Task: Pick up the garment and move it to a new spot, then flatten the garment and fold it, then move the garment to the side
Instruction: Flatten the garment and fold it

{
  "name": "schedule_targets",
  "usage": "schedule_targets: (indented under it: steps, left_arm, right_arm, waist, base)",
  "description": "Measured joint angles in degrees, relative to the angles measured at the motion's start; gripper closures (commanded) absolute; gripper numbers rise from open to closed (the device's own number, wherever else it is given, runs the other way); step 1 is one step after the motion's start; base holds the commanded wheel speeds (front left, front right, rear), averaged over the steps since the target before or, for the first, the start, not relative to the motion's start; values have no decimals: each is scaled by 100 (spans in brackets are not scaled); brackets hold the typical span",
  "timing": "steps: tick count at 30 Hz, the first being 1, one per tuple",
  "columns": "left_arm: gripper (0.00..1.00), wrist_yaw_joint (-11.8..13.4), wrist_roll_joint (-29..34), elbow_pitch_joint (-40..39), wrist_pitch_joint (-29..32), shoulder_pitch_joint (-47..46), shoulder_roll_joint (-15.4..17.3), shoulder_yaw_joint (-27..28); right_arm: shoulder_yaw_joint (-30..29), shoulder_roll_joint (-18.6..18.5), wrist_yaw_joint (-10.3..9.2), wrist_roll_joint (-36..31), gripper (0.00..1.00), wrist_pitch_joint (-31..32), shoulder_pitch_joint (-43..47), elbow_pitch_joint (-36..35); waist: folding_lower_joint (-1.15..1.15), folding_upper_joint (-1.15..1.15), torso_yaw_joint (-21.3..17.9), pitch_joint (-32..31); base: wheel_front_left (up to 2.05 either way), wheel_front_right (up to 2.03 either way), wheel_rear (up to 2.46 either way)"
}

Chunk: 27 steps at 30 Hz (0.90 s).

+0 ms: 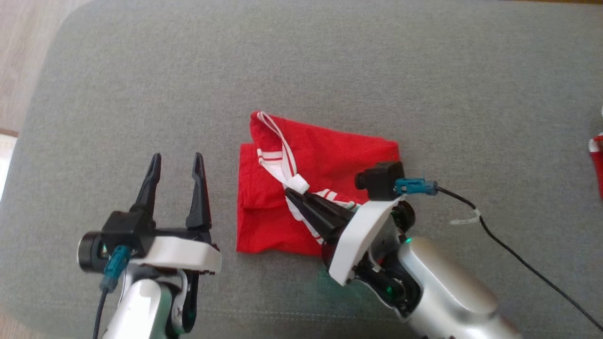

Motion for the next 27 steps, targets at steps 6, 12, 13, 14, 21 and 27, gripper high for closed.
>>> schedule_targets:
  steps: [6,12,13,14,21,27]
  left_arm:
    - [0,-32,56,19,0,-128,-62,-3]
    - [0,-65,118,96,0,-127,-98,32]
    - [0,-65,126,103,0,-128,-103,44]
    - [0,-65,147,108,0,-127,-111,59]
    - [0,-68,177,113,0,-100,-122,114]
    - [0,-70,202,116,0,-78,-120,175]
  right_arm:
    - [505,2,0,330,0,-539,-508,645]
    - [762,2,0,432,0,-1347,-814,572]
    - [758,1,0,426,0,-1508,-863,489]
    - [736,2,0,386,0,-1659,-912,414]
    - [-89,-281,0,-288,0,-2363,-946,-105]
    - [-1369,-820,0,-995,0,-2434,-443,-408]
  waist:
    - [0,0,87,147]
    - [0,0,55,157]
    - [0,0,43,148]
    - [0,0,29,137]
    - [0,0,-129,31]
    - [0,0,-291,-30]
  base:
    - [0,0,0]
    - [0,0,0]
    - [0,0,0]
    - [0,0,0]
    - [0,0,0]
    - [0,0,0]
